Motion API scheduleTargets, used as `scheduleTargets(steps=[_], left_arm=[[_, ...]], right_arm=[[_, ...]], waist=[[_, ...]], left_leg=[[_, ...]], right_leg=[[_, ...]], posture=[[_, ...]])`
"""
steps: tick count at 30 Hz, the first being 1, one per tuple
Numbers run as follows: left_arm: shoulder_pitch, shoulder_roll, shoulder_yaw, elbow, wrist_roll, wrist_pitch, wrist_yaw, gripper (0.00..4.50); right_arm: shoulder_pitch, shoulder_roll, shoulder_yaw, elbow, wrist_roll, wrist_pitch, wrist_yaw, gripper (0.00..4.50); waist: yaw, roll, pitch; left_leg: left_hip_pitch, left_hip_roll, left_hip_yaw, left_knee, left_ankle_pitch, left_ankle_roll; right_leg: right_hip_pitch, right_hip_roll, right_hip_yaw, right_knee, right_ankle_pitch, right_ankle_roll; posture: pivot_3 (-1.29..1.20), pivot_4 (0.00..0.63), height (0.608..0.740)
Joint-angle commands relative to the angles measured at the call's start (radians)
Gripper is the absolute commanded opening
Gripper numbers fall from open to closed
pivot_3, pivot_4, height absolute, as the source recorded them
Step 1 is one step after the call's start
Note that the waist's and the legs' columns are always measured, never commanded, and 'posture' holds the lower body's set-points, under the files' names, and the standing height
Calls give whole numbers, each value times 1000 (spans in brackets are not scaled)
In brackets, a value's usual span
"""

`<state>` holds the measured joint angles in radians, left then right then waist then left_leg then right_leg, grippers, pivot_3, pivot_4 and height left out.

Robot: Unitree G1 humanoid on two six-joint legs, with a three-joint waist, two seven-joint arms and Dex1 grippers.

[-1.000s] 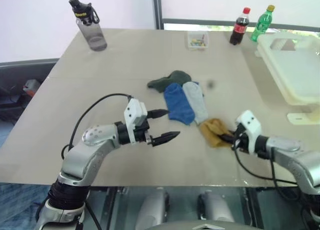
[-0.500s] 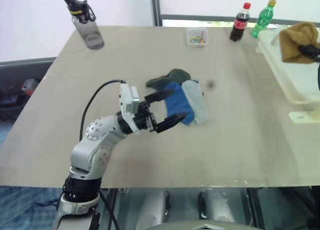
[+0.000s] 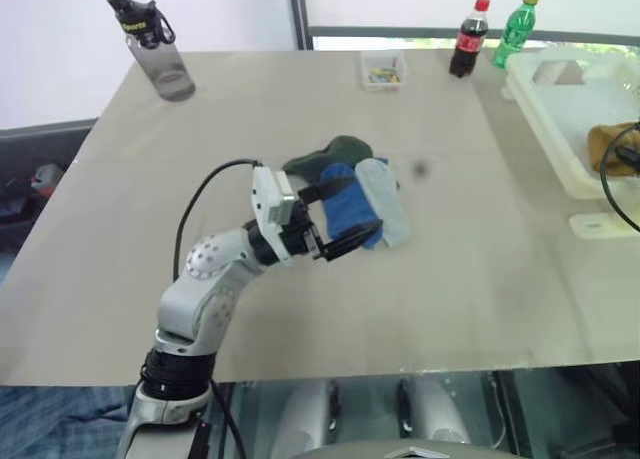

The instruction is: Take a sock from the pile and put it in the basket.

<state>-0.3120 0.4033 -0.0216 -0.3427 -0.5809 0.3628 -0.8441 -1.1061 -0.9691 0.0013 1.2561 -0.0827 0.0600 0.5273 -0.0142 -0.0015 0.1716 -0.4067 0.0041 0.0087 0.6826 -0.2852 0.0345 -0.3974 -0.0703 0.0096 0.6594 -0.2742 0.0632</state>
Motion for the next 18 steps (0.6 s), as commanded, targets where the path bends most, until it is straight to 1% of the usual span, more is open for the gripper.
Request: scheduleTargets(steps=[1,4,5,7,8,9,11,12,13,14,15,16,17,18], left_arm=[[6,6,0,-42,9,7,30,4500],[18,17,3,-56,22,27,65,4500],[25,25,7,-65,32,35,81,4500],[56,49,28,-90,52,51,116,4500],[76,65,43,-106,56,67,134,4500],[97,79,59,-122,53,80,146,4500],[145,111,99,-158,39,106,169,4500],[173,127,123,-179,29,130,185,4500],[199,140,145,-200,20,155,202,4500],[216,148,159,-217,11,174,216,4500],[251,161,187,-240,1,185,222,4500],[294,171,218,-260,-5,187,224,4500],[323,178,240,-275,-11,188,227,4500],[367,185,270,-292,-17,189,226,4500]], right_arm=[[-27,-65,54,-36,-93,-90,-5,4371],[-33,-77,54,-73,-106,-120,17,4371],[-35,-71,34,-107,-79,-127,57,4371],[-21,-25,-51,-226,56,-70,196,4371],[15,5,-91,-317,139,-17,277,4371],[73,32,-123,-431,215,41,343,4371],[265,101,-183,-736,395,168,441,4371],[381,125,-199,-888,477,241,478,4371],[482,143,-207,-1016,534,299,492,4371],[549,151,-215,-1104,568,344,492,4371],[643,162,-215,-1199,604,380,501,4371],[726,182,-223,-1278,637,411,492,4371],[783,195,-231,-1333,661,435,483,4371],[846,207,-242,-1388,694,457,482,4371]], waist=[[0,0,0],[0,0,0],[0,0,0],[-5,1,0],[-9,1,0],[-13,0,0],[-15,-1,-1],[-6,-3,-1],[3,-4,-2],[11,-3,-2],[17,-1,-1],[29,1,-1],[32,1,-1],[32,1,-1]], left_leg=[[0,0,0,0,0,0],[0,0,1,0,0,0],[1,0,1,0,0,0],[2,1,3,0,0,0],[2,1,4,0,0,0],[3,2,5,-1,0,0],[5,5,3,-2,0,0],[6,6,2,-1,0,0],[4,7,-1,-1,0,0],[4,7,-3,-1,-1,0],[2,6,-4,-1,-1,0],[1,5,-5,0,-1,0],[-5,3,-5,3,0,0],[-8,2,-7,5,0,0]], right_leg=[[0,0,0,0,0,0],[0,0,1,1,0,0],[0,0,2,1,0,0],[-1,0,4,1,0,0],[-1,0,5,2,0,0],[-1,1,6,2,0,0],[2,4,5,2,0,0],[3,5,5,2,0,0],[3,4,5,2,0,0],[4,2,4,2,0,0],[3,0,3,2,0,0],[2,-1,2,2,0,0],[-4,-1,1,4,0,0],[-6,-2,1,3,0,0]], posture=[[0,150,740],[0,150,740],[0,150,740],[0,150,740],[0,150,740],[0,150,740],[0,150,740],[0,150,740],[0,150,740],[0,150,740],[0,150,740],[0,150,740],[0,150,740],[0,150,740]])
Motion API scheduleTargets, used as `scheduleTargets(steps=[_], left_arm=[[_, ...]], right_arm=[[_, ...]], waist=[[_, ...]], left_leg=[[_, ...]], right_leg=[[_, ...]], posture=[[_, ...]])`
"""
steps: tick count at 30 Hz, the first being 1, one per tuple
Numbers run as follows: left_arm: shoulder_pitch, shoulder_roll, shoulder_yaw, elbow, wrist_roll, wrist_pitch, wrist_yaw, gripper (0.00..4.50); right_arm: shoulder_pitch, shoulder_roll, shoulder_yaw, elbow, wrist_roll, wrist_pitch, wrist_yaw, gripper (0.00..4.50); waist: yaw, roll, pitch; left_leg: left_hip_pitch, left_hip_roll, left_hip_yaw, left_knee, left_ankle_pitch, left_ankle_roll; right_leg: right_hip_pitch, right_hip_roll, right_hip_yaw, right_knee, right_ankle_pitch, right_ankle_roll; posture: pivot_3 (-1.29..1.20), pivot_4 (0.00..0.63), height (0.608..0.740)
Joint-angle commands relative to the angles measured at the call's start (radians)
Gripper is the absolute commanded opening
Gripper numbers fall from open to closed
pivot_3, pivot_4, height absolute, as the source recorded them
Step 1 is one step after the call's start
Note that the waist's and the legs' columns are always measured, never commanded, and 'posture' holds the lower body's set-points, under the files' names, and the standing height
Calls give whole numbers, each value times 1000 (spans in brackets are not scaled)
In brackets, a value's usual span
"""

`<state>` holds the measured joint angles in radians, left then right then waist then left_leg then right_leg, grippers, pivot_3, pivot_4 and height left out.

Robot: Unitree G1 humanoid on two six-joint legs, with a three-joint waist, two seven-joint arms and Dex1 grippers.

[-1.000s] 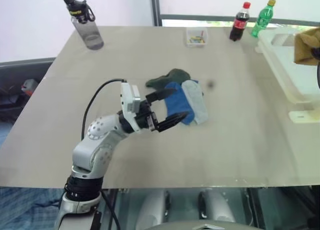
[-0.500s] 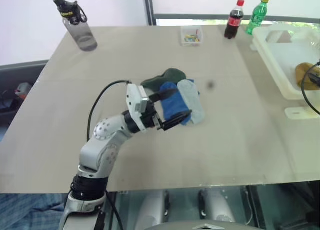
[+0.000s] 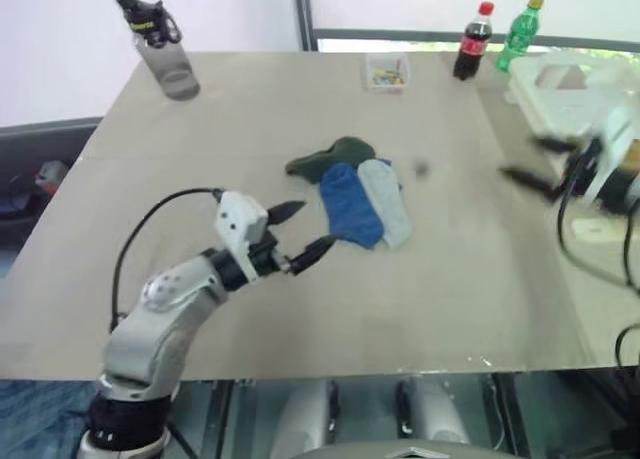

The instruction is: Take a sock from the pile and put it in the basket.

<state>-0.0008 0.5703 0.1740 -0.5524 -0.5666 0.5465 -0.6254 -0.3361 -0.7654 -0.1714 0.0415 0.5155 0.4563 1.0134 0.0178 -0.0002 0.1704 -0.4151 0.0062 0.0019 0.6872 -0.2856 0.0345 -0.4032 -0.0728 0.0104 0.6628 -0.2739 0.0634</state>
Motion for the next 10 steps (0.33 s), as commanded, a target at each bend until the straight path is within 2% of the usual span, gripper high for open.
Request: scheduleTargets(steps=[1,7,10], left_arm=[[90,21,98,-97,-41,8,9,4500],[261,27,226,-155,-73,-17,-1,4500],[304,30,273,-161,-80,-28,-3,4500]], right_arm=[[120,8,-81,-208,116,77,-7,4371],[320,-43,-175,-237,123,28,66,4371],[376,-66,-237,-210,132,-6,117,4371]], waist=[[-1,0,0],[-3,-1,-1],[-4,-1,0]], left_leg=[[0,-1,0,1,0,0],[6,-3,-1,1,-1,3],[12,-2,-1,0,-3,5]], right_leg=[[0,0,0,0,0,0],[6,-4,-1,-1,1,2],[12,1,-1,-1,1,2]], posture=[[0,150,740],[0,150,740],[0,150,740]])
